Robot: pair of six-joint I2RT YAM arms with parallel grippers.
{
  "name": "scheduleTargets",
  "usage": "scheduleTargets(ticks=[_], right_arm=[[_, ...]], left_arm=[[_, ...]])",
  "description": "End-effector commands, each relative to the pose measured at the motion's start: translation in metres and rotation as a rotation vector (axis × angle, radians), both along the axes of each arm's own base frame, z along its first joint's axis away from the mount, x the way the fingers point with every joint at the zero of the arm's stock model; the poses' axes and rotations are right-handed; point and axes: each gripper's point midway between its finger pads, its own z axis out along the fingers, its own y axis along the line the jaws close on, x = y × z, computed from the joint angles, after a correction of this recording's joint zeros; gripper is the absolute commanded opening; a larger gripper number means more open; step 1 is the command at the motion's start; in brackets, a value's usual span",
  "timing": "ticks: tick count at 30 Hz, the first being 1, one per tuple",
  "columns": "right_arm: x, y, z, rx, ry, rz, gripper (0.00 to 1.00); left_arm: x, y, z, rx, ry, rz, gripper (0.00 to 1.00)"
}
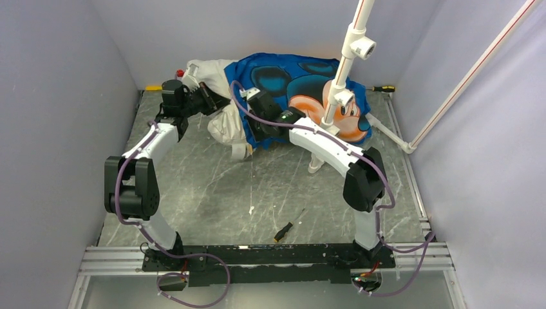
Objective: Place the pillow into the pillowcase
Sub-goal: Stuff the pillow into the pillowcase.
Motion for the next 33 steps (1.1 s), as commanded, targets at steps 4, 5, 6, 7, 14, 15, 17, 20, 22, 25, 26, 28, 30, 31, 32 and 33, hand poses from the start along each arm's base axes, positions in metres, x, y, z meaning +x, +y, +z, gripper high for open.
scheduleTargets(ticks=[4,5,6,7,14,15,17,20,22,25,26,28,30,31,32,33], right_arm=[[-0.051,0.033,0.16,0.583,0.002,0.397,0.0],[-0.058,0.037,0.181,0.654,0.016,0.451,0.0],[-0.066,0.042,0.2,0.728,0.051,0.503,0.0],[-0.074,0.048,0.217,0.784,0.085,0.578,0.0],[-0.103,0.067,0.309,1.066,0.178,0.84,0.0],[-0.104,0.068,0.319,1.095,0.169,0.867,0.0],[-0.105,0.071,0.328,1.126,0.19,0.886,0.0],[-0.104,0.075,0.329,1.148,0.206,0.897,0.0],[-0.105,0.075,0.331,1.177,0.212,0.915,0.0],[-0.104,0.075,0.336,1.22,0.232,0.93,0.0],[-0.103,0.076,0.336,1.225,0.231,0.932,0.0],[-0.096,0.078,0.332,1.23,0.232,0.912,0.0],[-0.085,0.078,0.324,1.225,0.239,0.866,0.0],[-0.078,0.078,0.319,1.217,0.243,0.834,0.0],[-0.071,0.078,0.311,1.205,0.248,0.795,0.0],[-0.064,0.078,0.303,1.193,0.256,0.747,0.0]], left_arm=[[-0.013,-0.019,0.068,-0.052,-0.184,-0.123,0.0],[-0.014,-0.02,0.074,-0.056,-0.199,-0.131,0.0],[-0.014,-0.021,0.079,-0.061,-0.211,-0.135,0.0],[-0.014,-0.022,0.086,-0.068,-0.223,-0.135,0.0],[-0.016,-0.041,0.127,-0.071,-0.312,-0.124,0.0],[-0.016,-0.047,0.132,-0.068,-0.321,-0.122,0.0],[-0.017,-0.059,0.141,-0.057,-0.345,-0.11,0.0],[-0.015,-0.078,0.133,-0.014,-0.336,-0.101,0.0],[-0.007,-0.081,0.114,0.021,-0.276,-0.062,0.0],[-0.002,-0.09,0.079,0.064,-0.195,-0.059,0.0],[-0.002,-0.093,0.069,0.079,-0.17,-0.068,0.0],[-0.003,-0.101,0.048,0.115,-0.116,-0.095,0.0],[-0.007,-0.101,0.037,0.156,-0.082,-0.115,0.0],[-0.01,-0.098,0.036,0.175,-0.077,-0.114,0.0],[-0.013,-0.096,0.036,0.188,-0.079,-0.108,0.0],[-0.016,-0.093,0.038,0.195,-0.093,-0.107,0.0]])
